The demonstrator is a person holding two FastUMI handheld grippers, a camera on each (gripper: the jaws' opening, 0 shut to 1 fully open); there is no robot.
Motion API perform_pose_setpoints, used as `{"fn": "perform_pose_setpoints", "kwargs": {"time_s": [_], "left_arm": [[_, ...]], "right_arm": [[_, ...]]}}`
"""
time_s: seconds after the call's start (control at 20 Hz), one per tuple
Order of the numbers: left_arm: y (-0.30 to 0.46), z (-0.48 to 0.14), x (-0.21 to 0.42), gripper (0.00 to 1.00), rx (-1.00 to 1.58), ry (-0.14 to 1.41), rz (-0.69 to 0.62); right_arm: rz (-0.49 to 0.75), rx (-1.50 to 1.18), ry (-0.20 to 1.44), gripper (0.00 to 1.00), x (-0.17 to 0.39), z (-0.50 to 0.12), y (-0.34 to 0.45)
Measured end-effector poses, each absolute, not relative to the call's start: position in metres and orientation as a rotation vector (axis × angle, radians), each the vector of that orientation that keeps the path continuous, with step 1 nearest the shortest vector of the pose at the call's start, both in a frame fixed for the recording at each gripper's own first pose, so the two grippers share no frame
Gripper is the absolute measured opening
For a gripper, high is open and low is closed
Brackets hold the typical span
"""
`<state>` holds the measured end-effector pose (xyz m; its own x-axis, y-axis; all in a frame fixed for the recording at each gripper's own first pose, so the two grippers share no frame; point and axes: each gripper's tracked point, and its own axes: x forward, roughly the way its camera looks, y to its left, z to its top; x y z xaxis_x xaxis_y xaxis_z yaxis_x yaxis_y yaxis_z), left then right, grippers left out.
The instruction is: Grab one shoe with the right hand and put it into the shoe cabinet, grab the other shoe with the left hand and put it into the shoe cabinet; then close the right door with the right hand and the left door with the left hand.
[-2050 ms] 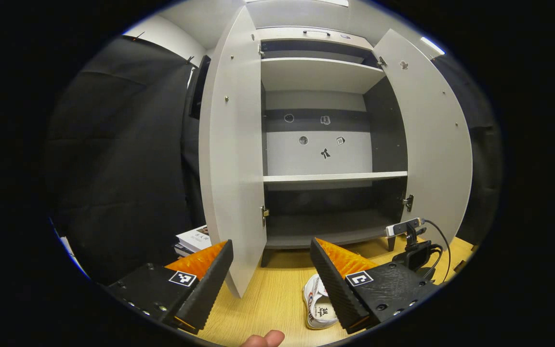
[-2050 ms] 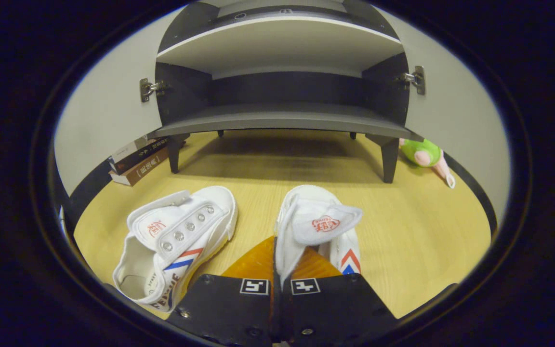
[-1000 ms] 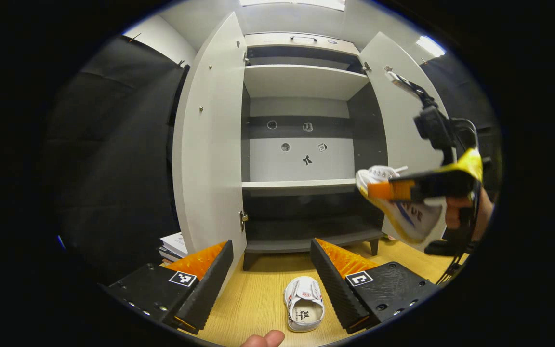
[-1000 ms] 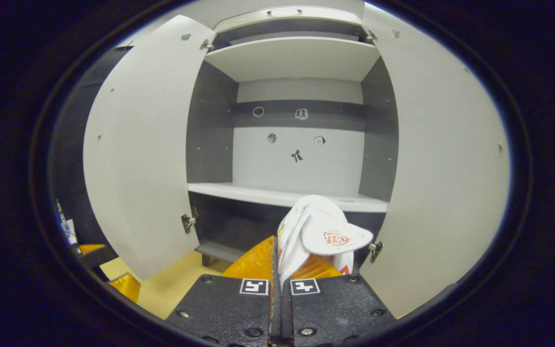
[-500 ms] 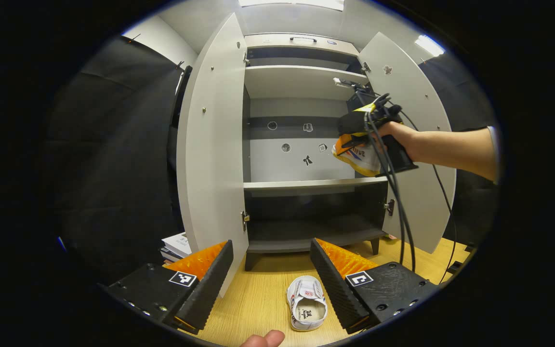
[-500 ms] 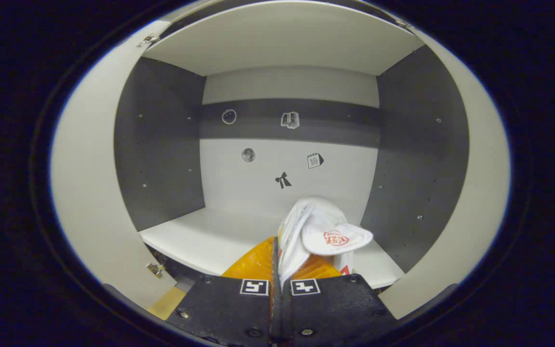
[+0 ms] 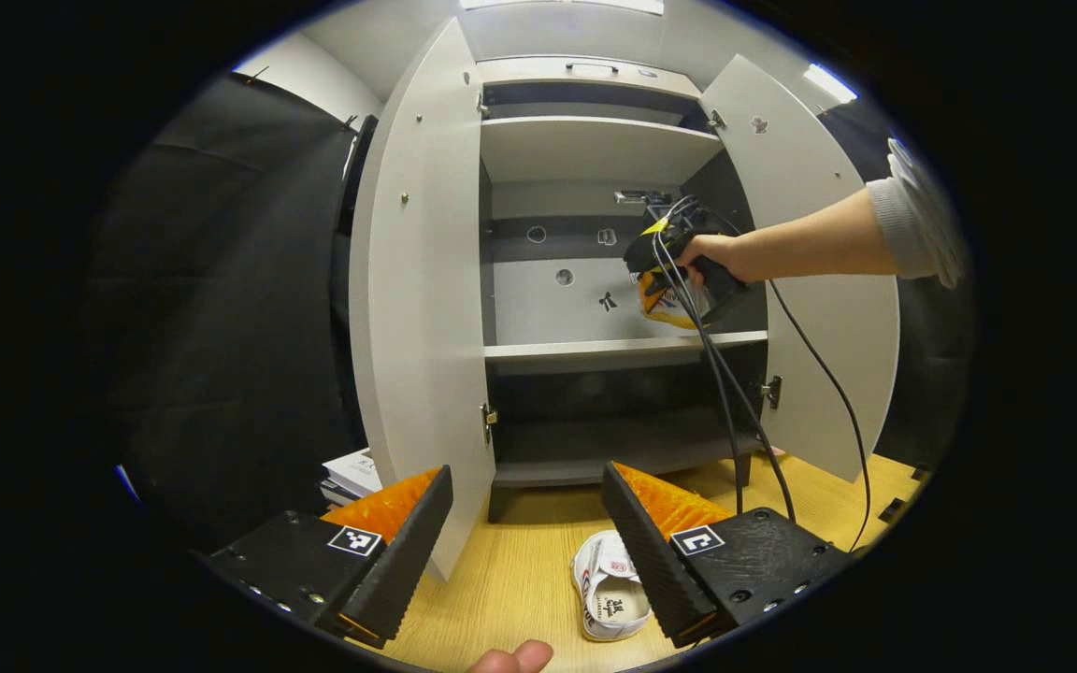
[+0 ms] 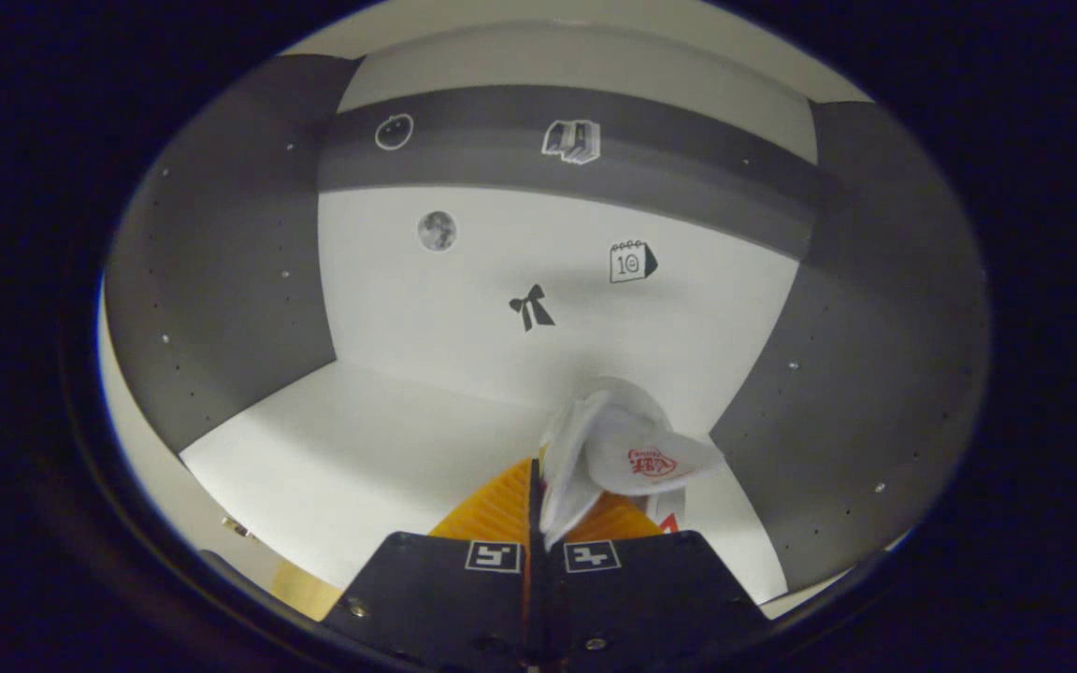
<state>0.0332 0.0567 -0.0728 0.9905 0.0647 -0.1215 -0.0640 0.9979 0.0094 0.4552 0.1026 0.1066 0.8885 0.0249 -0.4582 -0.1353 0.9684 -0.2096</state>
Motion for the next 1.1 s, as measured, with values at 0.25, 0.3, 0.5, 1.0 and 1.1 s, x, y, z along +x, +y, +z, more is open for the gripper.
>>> {"fn": "perform_pose_setpoints", "kwargs": {"time_s": [0.25,0.3,0.5,1.0,1.1], "left_arm": [[0.061,-0.077,0.034,0.96,0.011,0.134,0.078],[0.062,-0.077,0.033,0.96,0.010,0.135,0.080],[0.065,-0.078,0.031,0.96,0.006,0.135,0.094],[0.060,-0.068,0.028,0.96,0.004,0.103,0.085],[0.056,-0.064,0.027,0.96,0.002,0.092,0.076]], "right_arm": [[0.072,-0.288,0.608,0.04,0.465,0.079,0.105],[0.070,-0.291,0.622,0.04,0.467,0.076,0.105],[0.055,-0.295,0.624,0.06,0.467,0.075,0.104],[0.085,-0.246,0.521,0.17,0.420,0.124,0.100],[0.111,-0.242,0.429,0.17,0.396,0.157,0.101]]}}
